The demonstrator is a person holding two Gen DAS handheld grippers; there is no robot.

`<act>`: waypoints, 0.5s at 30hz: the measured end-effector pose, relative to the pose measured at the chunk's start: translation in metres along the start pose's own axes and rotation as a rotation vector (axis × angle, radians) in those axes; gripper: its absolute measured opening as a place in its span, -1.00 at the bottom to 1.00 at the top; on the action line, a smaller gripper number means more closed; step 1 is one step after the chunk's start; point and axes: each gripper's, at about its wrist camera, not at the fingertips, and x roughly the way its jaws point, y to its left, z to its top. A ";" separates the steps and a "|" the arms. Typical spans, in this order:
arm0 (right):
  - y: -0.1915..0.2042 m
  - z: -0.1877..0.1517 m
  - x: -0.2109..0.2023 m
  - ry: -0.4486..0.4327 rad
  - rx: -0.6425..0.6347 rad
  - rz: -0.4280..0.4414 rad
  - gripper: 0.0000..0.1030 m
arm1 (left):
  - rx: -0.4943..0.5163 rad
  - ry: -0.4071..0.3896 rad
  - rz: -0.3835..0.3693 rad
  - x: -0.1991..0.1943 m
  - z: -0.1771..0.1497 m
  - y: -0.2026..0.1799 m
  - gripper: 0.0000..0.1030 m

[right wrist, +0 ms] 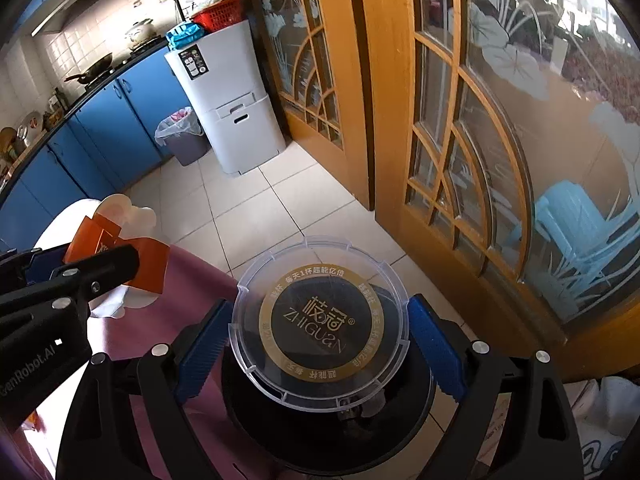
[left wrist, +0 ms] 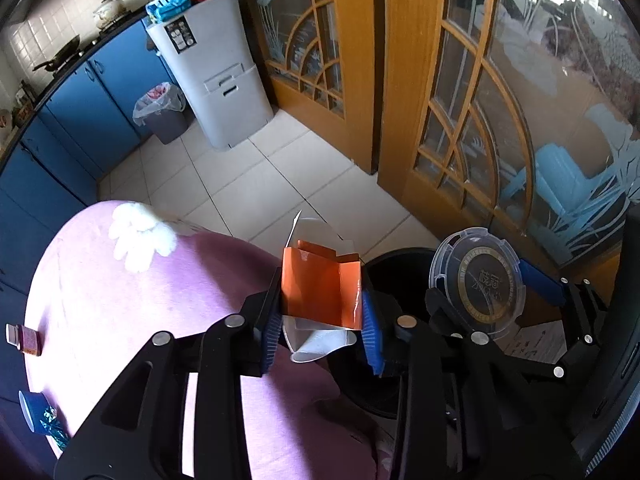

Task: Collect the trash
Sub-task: 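Carry the orange box and clear plastic lid over the black bin, then open the left tool over the bin while the right tool releases the lid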

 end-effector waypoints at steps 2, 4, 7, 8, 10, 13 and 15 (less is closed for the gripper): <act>-0.005 -0.001 0.003 0.006 0.007 -0.001 0.66 | -0.004 0.012 0.006 0.005 0.001 -0.003 0.31; -0.009 -0.001 0.006 0.009 0.016 -0.002 0.67 | -0.014 -0.011 0.015 0.004 0.002 -0.003 0.57; -0.011 -0.001 0.010 0.017 0.022 0.002 0.67 | -0.002 -0.024 0.046 0.003 0.003 -0.004 0.57; -0.011 -0.001 0.011 0.020 0.023 0.004 0.67 | -0.007 -0.023 0.050 0.003 0.003 -0.002 0.57; -0.007 -0.002 0.015 0.034 0.019 0.019 0.67 | -0.023 -0.016 0.058 0.005 0.002 0.002 0.57; -0.001 -0.004 0.021 0.052 0.010 0.034 0.68 | -0.050 0.000 0.064 0.007 0.001 0.011 0.57; 0.003 -0.006 0.023 0.064 0.005 0.050 0.69 | -0.064 0.009 0.067 0.009 -0.001 0.016 0.57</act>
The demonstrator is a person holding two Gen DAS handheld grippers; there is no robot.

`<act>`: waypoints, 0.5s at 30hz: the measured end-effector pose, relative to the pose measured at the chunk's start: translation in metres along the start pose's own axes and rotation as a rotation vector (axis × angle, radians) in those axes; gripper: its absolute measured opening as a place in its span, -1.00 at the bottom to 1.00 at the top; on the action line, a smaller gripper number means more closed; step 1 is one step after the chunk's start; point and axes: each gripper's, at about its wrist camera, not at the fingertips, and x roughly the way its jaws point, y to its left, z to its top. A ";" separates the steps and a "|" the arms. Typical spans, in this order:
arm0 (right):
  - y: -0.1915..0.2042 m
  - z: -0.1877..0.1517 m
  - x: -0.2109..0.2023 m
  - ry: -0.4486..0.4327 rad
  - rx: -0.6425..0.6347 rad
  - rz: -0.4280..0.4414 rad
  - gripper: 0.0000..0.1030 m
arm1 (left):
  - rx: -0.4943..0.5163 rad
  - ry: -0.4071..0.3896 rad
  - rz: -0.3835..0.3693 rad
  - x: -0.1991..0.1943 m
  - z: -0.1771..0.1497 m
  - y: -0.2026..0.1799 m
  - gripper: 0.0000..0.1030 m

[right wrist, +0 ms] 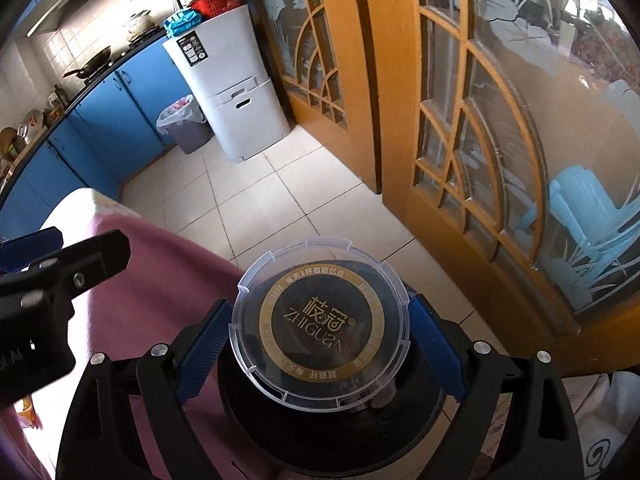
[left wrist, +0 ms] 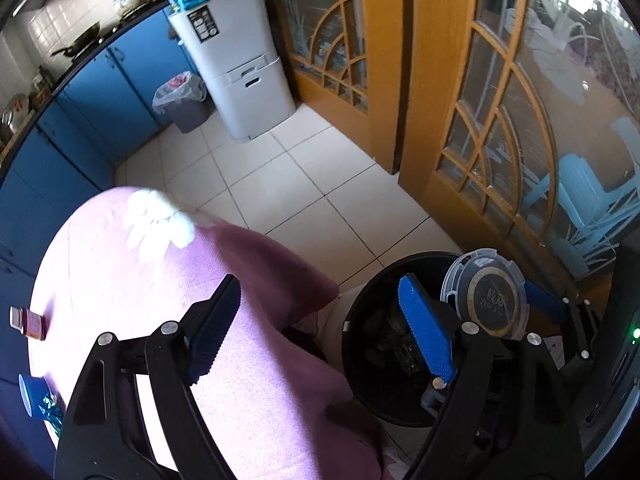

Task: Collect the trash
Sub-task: 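Open the left tool over the bin while the right tool releases the lid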

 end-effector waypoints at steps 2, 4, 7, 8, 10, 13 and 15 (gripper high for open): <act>0.003 -0.002 0.004 0.019 -0.007 0.004 0.70 | -0.007 0.004 0.005 0.001 0.000 0.003 0.57; 0.004 -0.002 0.005 0.026 -0.005 0.005 0.77 | -0.016 0.008 0.003 0.001 -0.001 0.006 0.57; 0.003 -0.001 0.003 0.023 0.002 0.009 0.80 | -0.022 0.009 0.001 0.000 -0.001 0.009 0.57; 0.004 -0.001 0.001 0.018 0.001 0.003 0.81 | -0.025 0.010 0.000 0.000 -0.002 0.009 0.57; 0.005 0.000 -0.002 0.009 0.000 -0.003 0.81 | -0.033 0.011 -0.004 -0.001 -0.002 0.011 0.58; 0.008 0.000 -0.008 -0.001 -0.003 -0.012 0.81 | -0.040 0.007 -0.006 -0.005 -0.004 0.016 0.59; 0.010 0.000 -0.013 -0.010 -0.005 -0.013 0.81 | -0.048 0.002 -0.009 -0.009 -0.006 0.021 0.59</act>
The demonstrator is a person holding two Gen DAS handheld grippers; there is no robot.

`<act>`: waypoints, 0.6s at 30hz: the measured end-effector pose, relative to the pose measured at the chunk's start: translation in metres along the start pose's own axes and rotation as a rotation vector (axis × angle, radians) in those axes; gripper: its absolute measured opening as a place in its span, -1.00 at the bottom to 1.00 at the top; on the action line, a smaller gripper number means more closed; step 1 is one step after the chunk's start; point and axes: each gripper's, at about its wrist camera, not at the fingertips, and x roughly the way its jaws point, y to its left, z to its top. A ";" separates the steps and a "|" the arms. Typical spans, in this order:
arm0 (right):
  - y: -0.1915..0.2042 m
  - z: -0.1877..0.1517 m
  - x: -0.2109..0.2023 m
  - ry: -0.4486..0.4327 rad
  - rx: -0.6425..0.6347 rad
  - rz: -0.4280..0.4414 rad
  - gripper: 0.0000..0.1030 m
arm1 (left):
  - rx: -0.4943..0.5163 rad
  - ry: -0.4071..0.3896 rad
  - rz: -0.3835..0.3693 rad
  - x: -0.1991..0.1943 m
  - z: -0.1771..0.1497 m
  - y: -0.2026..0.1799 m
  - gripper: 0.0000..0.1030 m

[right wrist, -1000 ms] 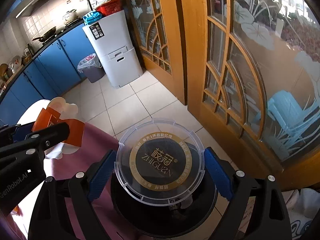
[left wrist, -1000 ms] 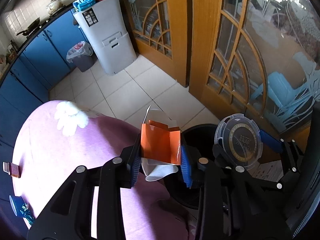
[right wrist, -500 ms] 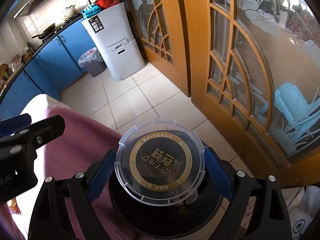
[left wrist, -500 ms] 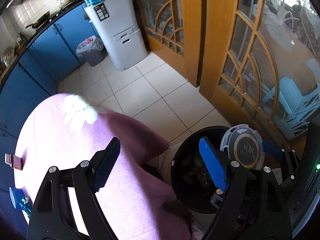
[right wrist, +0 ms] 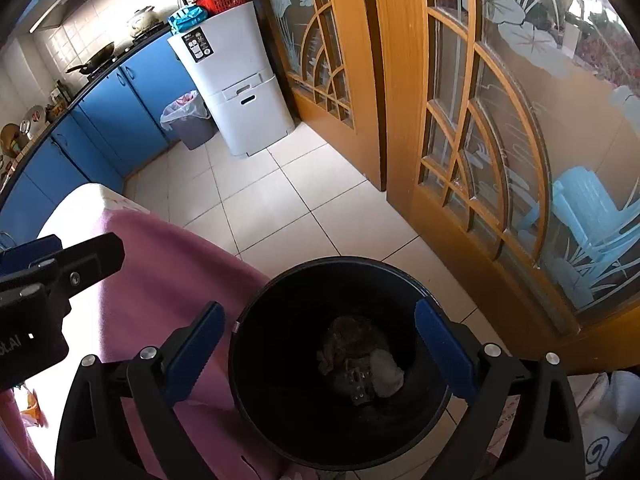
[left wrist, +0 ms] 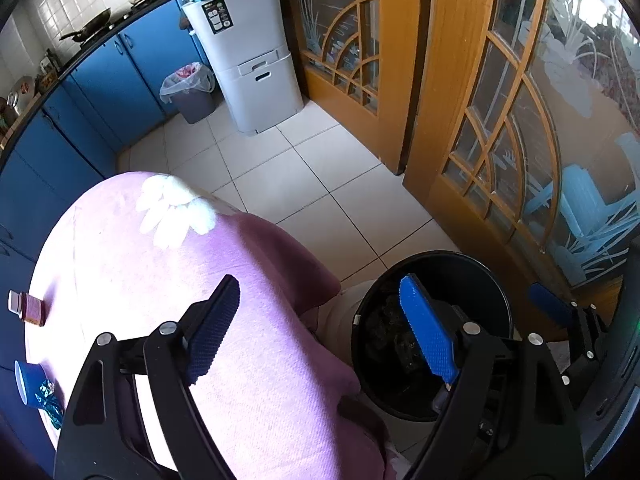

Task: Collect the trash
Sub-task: 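Open the left tool over the bin while the right tool releases the lid, then move both tools back over the table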

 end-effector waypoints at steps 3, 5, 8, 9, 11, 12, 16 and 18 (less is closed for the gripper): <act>0.007 0.000 -0.008 -0.015 -0.008 0.001 0.82 | -0.018 -0.005 0.000 -0.007 -0.004 0.011 0.60; 0.017 0.000 -0.017 -0.028 -0.021 0.008 0.82 | -0.036 -0.009 -0.003 -0.013 -0.009 0.021 0.60; 0.035 -0.002 -0.029 -0.043 -0.054 0.020 0.82 | -0.060 -0.029 0.002 -0.026 -0.016 0.041 0.60; 0.042 -0.003 -0.032 -0.046 -0.067 0.025 0.82 | -0.069 -0.034 0.005 -0.030 -0.019 0.047 0.60; 0.062 -0.008 -0.041 -0.054 -0.103 0.040 0.82 | -0.100 -0.041 0.006 -0.040 -0.027 0.065 0.60; 0.073 -0.010 -0.045 -0.055 -0.123 0.052 0.82 | -0.114 -0.046 0.010 -0.044 -0.031 0.074 0.60; 0.116 -0.025 -0.057 -0.047 -0.212 0.096 0.82 | -0.187 -0.064 0.039 -0.063 -0.056 0.120 0.67; 0.145 -0.036 -0.062 -0.035 -0.271 0.132 0.82 | -0.232 -0.068 0.058 -0.070 -0.070 0.145 0.70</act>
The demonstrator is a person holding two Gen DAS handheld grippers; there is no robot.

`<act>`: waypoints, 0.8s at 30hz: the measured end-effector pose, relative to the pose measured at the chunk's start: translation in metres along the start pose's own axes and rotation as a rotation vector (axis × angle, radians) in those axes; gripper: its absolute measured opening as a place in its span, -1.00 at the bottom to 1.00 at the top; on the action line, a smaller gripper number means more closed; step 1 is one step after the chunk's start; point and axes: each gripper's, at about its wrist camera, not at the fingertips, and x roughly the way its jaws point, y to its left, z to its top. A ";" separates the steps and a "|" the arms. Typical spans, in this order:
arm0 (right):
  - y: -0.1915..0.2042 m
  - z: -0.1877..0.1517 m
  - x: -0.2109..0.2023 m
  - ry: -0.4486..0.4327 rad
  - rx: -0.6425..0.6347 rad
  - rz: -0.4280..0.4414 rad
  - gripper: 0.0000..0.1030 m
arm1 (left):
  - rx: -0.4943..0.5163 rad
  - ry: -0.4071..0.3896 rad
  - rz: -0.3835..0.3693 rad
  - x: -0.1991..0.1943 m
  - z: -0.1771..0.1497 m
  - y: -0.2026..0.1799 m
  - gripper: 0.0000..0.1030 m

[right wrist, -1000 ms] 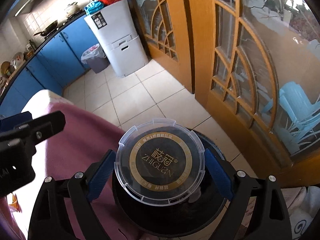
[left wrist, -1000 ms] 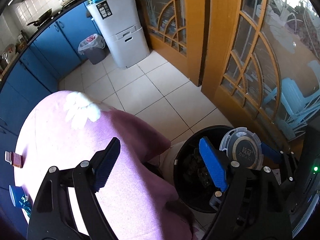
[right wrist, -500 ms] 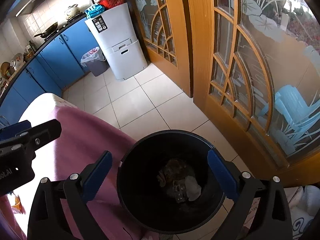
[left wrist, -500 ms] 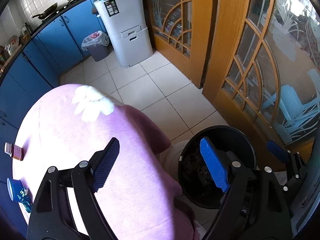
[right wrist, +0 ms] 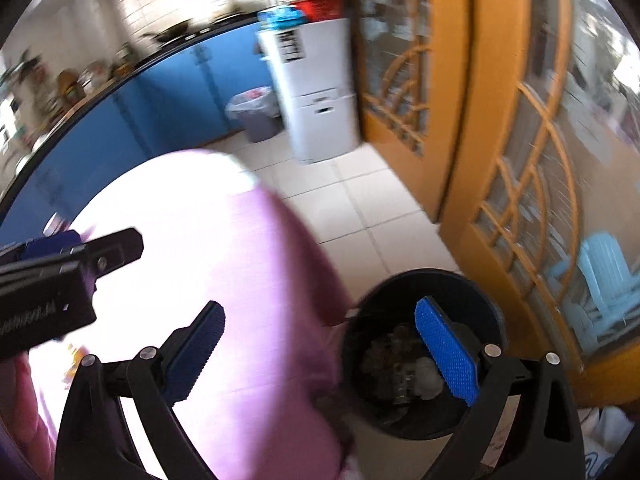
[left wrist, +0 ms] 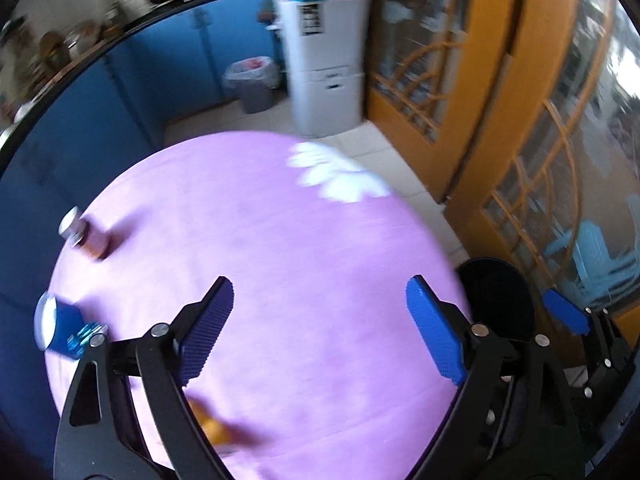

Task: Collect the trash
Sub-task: 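Move both tools back over the table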

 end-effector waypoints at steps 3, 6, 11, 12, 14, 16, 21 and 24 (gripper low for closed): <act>0.036 -0.005 0.000 0.017 -0.056 0.055 0.82 | -0.069 0.000 0.042 -0.008 -0.015 0.047 0.70; 0.079 -0.012 0.000 0.034 -0.129 0.116 0.82 | -0.143 0.015 0.084 -0.014 -0.034 0.096 0.70; 0.148 -0.027 0.001 0.065 -0.257 0.199 0.82 | -0.240 0.055 0.127 -0.018 -0.071 0.167 0.70; 0.156 -0.030 0.003 0.074 -0.274 0.207 0.82 | -0.248 0.063 0.124 -0.018 -0.076 0.175 0.70; 0.176 -0.040 0.007 0.099 -0.323 0.213 0.82 | -0.265 0.076 0.117 -0.015 -0.085 0.193 0.70; 0.191 -0.048 0.012 0.120 -0.365 0.217 0.81 | -0.276 0.084 0.092 -0.013 -0.092 0.202 0.70; 0.213 -0.065 0.021 0.166 -0.428 0.204 0.81 | -0.271 0.111 0.049 -0.001 -0.099 0.210 0.67; 0.218 -0.070 0.027 0.187 -0.427 0.190 0.81 | -0.275 0.125 0.035 0.010 -0.097 0.215 0.63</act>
